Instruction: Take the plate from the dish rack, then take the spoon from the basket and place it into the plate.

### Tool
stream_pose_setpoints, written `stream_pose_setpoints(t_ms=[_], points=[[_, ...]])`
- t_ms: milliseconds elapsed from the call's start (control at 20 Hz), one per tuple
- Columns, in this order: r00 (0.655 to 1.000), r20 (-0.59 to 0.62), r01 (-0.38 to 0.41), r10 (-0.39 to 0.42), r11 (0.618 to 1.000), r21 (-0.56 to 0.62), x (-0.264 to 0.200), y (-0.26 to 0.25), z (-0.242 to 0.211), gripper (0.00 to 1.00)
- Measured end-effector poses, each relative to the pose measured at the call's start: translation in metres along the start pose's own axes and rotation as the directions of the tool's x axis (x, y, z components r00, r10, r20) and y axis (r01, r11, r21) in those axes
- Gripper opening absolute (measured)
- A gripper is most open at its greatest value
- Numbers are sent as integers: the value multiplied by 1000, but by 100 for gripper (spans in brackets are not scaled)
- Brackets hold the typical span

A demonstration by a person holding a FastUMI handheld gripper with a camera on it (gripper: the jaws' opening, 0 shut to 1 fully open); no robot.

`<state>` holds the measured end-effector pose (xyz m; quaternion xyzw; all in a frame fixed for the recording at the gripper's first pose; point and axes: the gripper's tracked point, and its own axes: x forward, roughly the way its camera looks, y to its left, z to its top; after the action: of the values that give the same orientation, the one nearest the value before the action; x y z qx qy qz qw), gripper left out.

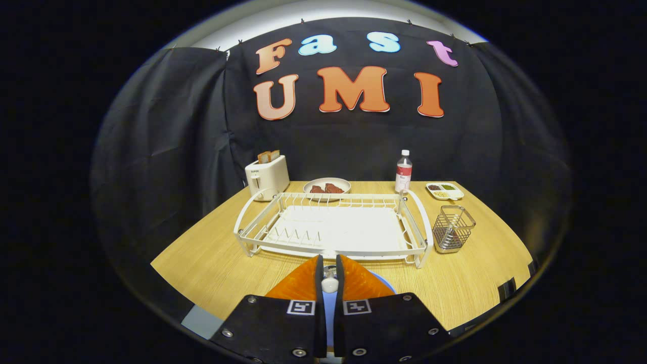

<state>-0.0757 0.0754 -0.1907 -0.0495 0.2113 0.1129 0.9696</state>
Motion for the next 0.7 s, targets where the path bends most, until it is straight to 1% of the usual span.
stream_pose_setpoints(t_ms=[200, 400, 600, 700], points=[[1000, -5, -19, 19, 1000, -11, 8, 1, -13, 6], [999, 3, -40, 40, 999, 4, 17, 4, -21, 6], [999, 5, -52, 52, 999, 10, 17, 1, -27, 6], [999, -15, -49, 49, 999, 3, 16, 0, -32, 9]])
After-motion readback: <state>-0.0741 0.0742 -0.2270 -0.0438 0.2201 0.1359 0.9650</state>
